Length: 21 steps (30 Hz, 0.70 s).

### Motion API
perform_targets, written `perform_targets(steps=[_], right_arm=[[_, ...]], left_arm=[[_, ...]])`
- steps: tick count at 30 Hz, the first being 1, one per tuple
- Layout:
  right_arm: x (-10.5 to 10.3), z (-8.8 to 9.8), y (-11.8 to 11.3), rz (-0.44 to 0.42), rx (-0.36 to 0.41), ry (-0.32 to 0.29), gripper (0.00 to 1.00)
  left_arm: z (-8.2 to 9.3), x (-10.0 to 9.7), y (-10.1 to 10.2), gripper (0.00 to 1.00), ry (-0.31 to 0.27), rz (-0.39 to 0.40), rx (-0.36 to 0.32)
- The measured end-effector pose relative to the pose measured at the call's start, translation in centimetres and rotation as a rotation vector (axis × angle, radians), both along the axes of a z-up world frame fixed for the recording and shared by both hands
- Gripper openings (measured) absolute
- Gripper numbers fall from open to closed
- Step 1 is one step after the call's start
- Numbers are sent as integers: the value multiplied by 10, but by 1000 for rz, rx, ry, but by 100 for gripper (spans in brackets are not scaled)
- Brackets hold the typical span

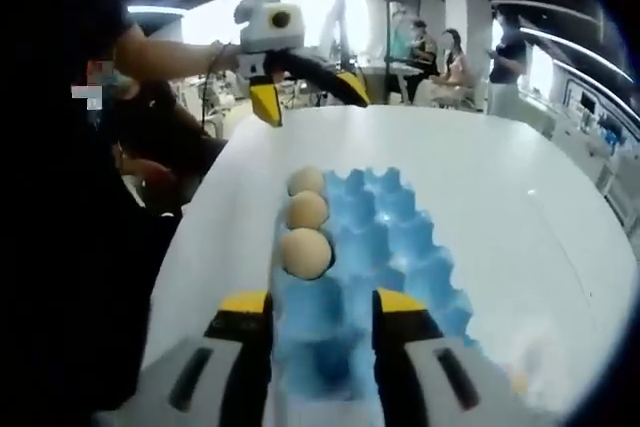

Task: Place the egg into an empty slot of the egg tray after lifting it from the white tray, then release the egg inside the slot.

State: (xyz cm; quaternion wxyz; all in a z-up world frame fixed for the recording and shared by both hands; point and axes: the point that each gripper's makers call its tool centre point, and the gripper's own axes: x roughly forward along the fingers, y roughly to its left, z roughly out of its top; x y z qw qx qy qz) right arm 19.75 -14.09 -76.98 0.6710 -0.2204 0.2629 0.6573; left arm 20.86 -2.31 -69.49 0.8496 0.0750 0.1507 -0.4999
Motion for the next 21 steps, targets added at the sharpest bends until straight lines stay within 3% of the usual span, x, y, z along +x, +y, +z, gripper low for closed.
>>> perform_targets(steps=[21], right_arm=[[10, -5, -116, -214, -106, -6, 38]], left_arm=[[1, 2, -7, 53, -6, -15, -2]])
